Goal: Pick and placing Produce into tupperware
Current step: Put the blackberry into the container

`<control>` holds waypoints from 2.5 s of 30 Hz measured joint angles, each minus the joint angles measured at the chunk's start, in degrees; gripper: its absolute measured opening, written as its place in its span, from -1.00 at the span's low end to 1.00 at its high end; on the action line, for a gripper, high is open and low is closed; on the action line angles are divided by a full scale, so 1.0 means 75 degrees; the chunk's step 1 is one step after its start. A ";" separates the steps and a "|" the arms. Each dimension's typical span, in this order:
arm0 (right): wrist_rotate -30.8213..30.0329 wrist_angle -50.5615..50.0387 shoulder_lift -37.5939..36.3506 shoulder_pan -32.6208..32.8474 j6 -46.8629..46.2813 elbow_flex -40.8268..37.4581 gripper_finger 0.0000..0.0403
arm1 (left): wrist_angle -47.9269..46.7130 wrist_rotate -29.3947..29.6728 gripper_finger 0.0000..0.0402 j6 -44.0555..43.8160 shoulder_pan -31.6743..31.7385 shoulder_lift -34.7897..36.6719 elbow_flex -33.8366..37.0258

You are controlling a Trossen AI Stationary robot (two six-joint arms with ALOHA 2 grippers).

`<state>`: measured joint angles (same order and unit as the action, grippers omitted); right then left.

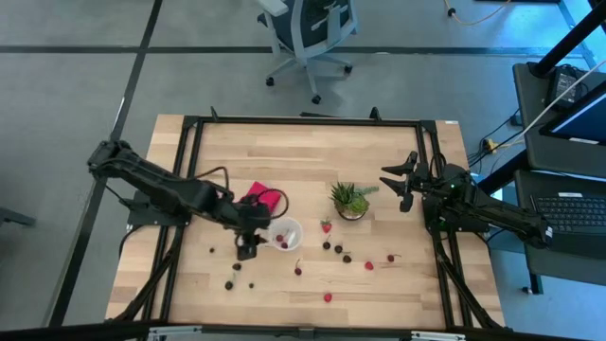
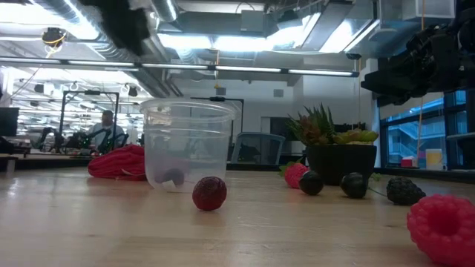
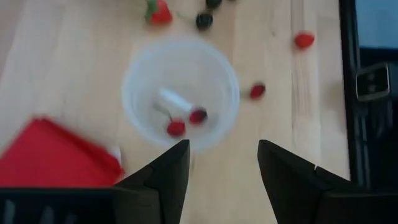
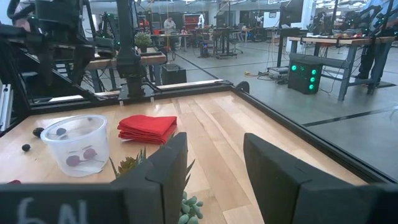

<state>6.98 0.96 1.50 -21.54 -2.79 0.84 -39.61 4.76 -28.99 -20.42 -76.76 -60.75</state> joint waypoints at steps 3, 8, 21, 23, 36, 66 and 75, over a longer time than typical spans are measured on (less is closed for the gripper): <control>0.0000 -0.0001 0.0000 0.0001 0.0000 0.0000 -0.20 | -0.0433 0.0029 -0.11 -0.0611 -0.0454 0.0012 0.0000; 0.0001 0.0000 0.0000 0.0003 -0.0012 0.0000 -0.20 | -0.0684 0.0169 -0.14 -0.1092 -0.1258 -0.0432 0.0006; 0.0002 0.0000 0.0000 0.0002 -0.0204 0.0000 -0.20 | -0.0729 0.0152 -0.14 -0.3468 -0.2316 -0.2255 0.0006; 0.0000 -0.0001 0.0000 0.0003 -0.0211 0.0000 -0.20 | -0.0833 -0.0019 -0.14 -0.3742 -0.2320 -0.2409 0.0006; 0.0003 -0.0001 0.0000 0.0001 -0.0578 0.0000 -0.20 | -0.1141 -0.0036 -0.14 -0.3858 -0.2457 -0.2628 0.0006; 0.0003 0.0002 0.0000 0.0003 -0.0558 0.0000 -0.20 | 0.0373 -0.0058 -0.28 -0.3684 -0.2458 -0.2593 0.1422; 0.0003 -0.0001 0.0000 0.0003 -0.0542 0.0000 -0.20 | 0.0349 0.0028 -0.60 -0.3651 -0.2452 -0.2602 0.1428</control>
<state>7.01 0.95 1.50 -21.52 -6.85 0.84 -36.99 4.97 -56.38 -38.81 -96.27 -50.04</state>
